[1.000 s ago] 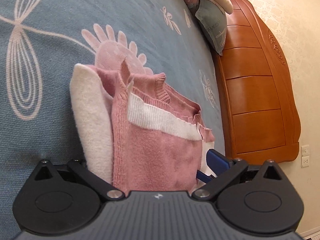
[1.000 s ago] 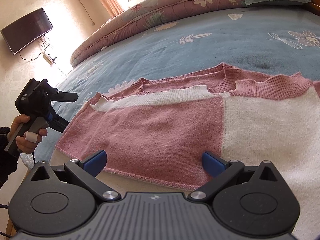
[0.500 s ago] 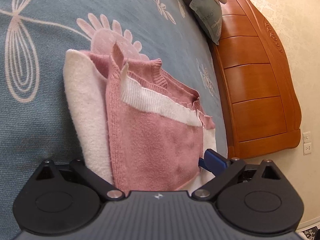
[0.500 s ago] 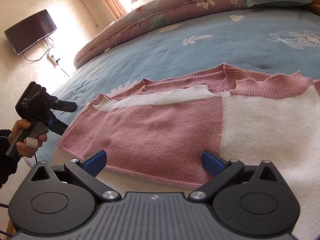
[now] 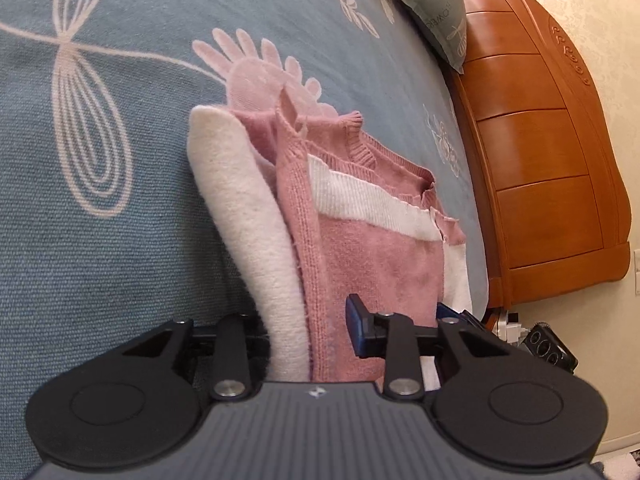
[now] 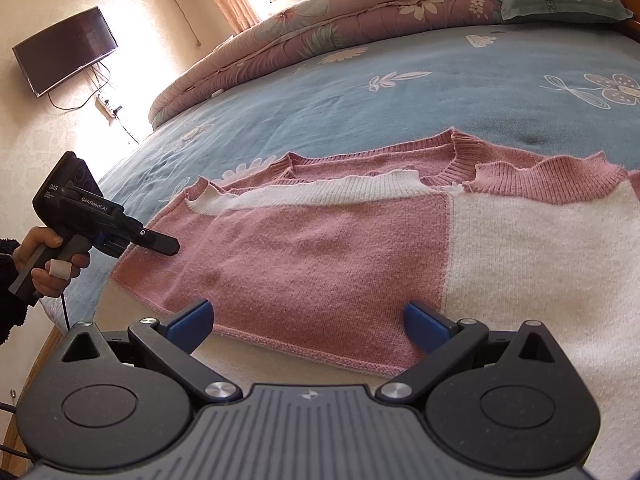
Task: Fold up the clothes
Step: 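Lift the grasped side edge upward with the left tool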
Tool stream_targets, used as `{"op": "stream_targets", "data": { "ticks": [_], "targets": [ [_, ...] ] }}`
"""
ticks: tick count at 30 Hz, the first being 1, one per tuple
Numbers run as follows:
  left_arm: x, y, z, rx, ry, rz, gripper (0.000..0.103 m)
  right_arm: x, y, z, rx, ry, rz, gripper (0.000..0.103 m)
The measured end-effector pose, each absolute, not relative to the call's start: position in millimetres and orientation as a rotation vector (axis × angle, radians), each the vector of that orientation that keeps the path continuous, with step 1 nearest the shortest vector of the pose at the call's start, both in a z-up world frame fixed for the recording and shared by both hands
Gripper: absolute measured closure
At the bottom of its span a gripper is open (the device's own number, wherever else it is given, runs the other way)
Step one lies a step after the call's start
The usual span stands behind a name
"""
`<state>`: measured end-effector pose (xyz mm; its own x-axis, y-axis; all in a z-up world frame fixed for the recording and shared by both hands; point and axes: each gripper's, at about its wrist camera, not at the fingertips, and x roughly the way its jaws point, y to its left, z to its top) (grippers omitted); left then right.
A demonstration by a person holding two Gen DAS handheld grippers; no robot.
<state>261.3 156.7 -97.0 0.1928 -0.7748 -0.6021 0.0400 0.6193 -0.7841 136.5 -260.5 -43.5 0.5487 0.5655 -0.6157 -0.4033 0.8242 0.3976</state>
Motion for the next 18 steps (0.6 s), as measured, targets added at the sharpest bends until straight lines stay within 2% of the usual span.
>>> {"op": "stream_targets", "data": {
  "ticks": [3,6,18],
  "targets": [
    [270,156,-103,-0.742,1.268,-0.671,0.069,136,-259,-43,0.209,0.806,0.578,0.000],
    [261,159,-104,-0.743,1.286,-0.675,0.076,136,-259,-42,0.195,0.814,0.581,0.000],
    [252,147,-93,-0.638,1.280,-0.658,0.079,133,-246,-28,0.198,0.791,0.581,0.000]
  ]
}}
